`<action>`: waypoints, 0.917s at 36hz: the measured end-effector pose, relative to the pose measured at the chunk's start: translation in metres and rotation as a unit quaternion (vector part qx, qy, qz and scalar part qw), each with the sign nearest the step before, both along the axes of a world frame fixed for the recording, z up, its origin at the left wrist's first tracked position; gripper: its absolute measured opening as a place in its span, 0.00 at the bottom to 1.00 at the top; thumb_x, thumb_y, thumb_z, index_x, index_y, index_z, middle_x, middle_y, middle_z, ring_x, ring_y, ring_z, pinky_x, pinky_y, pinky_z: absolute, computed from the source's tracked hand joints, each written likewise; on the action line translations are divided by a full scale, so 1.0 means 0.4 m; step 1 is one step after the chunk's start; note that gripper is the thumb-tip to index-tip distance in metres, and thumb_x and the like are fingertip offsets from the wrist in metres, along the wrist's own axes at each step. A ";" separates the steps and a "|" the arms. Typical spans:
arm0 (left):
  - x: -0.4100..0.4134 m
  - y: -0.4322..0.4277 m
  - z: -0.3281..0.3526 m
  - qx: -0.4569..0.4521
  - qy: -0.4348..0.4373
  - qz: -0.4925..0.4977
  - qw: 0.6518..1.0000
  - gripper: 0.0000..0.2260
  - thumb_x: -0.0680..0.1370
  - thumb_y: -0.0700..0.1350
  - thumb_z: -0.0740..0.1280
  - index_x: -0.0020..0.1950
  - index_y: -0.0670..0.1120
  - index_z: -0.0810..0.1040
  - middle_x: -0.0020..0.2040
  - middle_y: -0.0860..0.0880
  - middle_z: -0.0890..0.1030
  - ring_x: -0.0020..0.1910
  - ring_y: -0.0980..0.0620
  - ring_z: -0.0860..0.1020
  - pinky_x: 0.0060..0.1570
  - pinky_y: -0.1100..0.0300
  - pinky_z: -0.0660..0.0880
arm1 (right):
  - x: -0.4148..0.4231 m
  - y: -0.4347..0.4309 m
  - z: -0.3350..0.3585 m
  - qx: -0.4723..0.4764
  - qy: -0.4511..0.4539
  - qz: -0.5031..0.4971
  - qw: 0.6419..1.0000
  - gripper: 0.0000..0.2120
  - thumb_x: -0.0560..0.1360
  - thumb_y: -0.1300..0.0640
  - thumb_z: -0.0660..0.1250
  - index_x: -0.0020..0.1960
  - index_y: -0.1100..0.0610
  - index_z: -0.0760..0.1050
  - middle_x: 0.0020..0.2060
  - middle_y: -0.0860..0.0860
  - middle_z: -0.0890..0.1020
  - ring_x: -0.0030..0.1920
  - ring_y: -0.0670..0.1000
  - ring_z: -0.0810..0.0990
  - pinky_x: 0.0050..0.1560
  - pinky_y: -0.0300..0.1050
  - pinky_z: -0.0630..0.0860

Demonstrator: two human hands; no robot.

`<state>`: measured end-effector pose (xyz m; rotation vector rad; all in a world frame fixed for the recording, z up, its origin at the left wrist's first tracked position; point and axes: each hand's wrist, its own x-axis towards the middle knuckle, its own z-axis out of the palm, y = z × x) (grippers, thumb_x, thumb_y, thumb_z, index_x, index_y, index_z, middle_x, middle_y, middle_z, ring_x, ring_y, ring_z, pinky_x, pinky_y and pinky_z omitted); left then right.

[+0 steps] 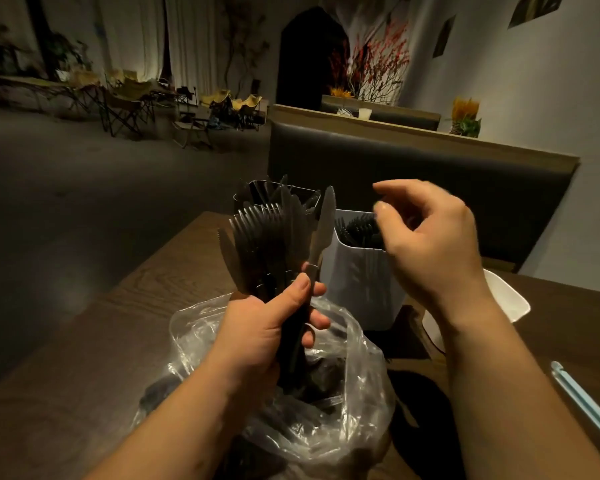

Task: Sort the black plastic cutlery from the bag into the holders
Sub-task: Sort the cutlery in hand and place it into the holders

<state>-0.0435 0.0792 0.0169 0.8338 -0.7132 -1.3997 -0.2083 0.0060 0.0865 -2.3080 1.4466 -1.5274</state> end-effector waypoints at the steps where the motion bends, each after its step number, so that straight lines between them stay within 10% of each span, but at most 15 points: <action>1: 0.002 0.001 0.001 0.001 0.001 -0.006 1.000 0.19 0.70 0.48 0.70 0.52 0.34 0.81 0.33 0.43 0.81 0.27 0.52 0.77 0.25 0.64 0.72 | 0.017 0.013 0.005 0.042 -0.041 0.039 0.997 0.12 0.79 0.53 0.67 0.61 0.51 0.80 0.49 0.40 0.81 0.48 0.37 0.79 0.48 0.31 0.76; 6: 0.002 0.008 0.005 0.000 -0.018 -0.024 1.000 0.19 0.69 0.49 0.71 0.52 0.35 0.83 0.32 0.42 0.80 0.25 0.52 0.76 0.25 0.65 0.71 | 0.076 0.063 -0.001 0.188 -0.140 0.191 0.953 0.09 0.77 0.58 0.70 0.49 0.43 0.80 0.38 0.45 0.85 0.37 0.43 0.83 0.32 0.32 0.75; 14: 0.000 0.012 0.011 0.007 -0.013 -0.036 0.999 0.24 0.68 0.51 0.72 0.58 0.36 0.80 0.38 0.44 0.84 0.31 0.49 0.82 0.27 0.60 0.76 | 0.061 0.060 0.005 0.309 -0.251 0.277 0.874 0.10 0.79 0.64 0.65 0.53 0.53 0.82 0.38 0.49 0.86 0.36 0.47 0.83 0.33 0.37 0.78; 33: -0.002 0.001 0.005 0.001 -0.007 -0.016 1.000 0.23 0.68 0.48 0.73 0.56 0.35 0.79 0.38 0.41 0.84 0.37 0.45 0.85 0.33 0.56 0.82 | 0.073 0.042 -0.005 0.324 -0.293 0.218 0.873 0.06 0.81 0.63 0.63 0.52 0.60 0.79 0.40 0.53 0.86 0.42 0.51 0.87 0.39 0.42 0.82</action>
